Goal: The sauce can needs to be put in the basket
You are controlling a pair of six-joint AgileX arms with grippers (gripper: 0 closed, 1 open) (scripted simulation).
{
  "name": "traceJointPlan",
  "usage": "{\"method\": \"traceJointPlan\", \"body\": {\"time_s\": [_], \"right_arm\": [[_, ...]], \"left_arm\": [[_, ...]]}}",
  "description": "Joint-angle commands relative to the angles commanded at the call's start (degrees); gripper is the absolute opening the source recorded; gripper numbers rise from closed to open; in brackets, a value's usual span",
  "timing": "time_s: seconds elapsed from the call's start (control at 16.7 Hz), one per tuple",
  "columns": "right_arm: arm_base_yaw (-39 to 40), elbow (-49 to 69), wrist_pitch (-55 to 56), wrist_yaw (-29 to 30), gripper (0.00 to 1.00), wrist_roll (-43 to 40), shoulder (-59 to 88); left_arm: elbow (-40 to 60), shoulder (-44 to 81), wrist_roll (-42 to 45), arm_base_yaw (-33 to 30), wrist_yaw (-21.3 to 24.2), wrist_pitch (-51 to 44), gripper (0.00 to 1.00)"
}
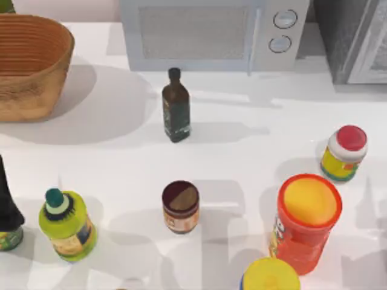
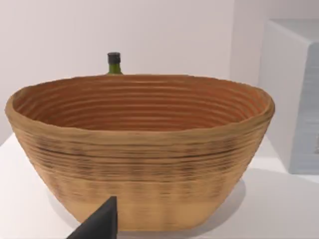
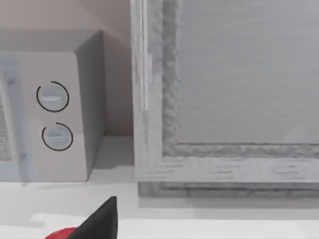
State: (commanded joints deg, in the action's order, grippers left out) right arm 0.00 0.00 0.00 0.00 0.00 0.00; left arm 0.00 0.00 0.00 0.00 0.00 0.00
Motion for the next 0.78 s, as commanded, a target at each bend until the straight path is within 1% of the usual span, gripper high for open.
{"method": "traceJointPlan", "body": {"time_s": [0.18, 0.3, 0.42, 0.54, 0.78], "right_arm": [[0.0, 0.0, 0.0, 0.0, 1.00, 0.0, 0.0], [0.0, 0.0, 0.0, 0.0, 1.00, 0.0, 0.0], [0.0, 0.0, 0.0, 0.0, 1.00, 0.0, 0.0], [0.0, 0.0, 0.0, 0.0, 1.00, 0.0, 0.0], [0.0, 0.0, 0.0, 0.0, 1.00, 0.0, 0.0]], "left_arm": [[0.2, 0.6, 0.2, 0.0, 0.4, -0.2, 1.00], [1.8, 3.6, 1.6, -0.4, 2.4, -1.2, 1.00], [4.7, 8.9, 4.4, -1.1, 5.9, -2.4, 1.00], [8.7, 15.9, 8.4, -2.4, 10.3, -3.5, 1.00], [17.9, 33.7, 19.1, -6.4, 19.9, -5.7, 1.00]]}}
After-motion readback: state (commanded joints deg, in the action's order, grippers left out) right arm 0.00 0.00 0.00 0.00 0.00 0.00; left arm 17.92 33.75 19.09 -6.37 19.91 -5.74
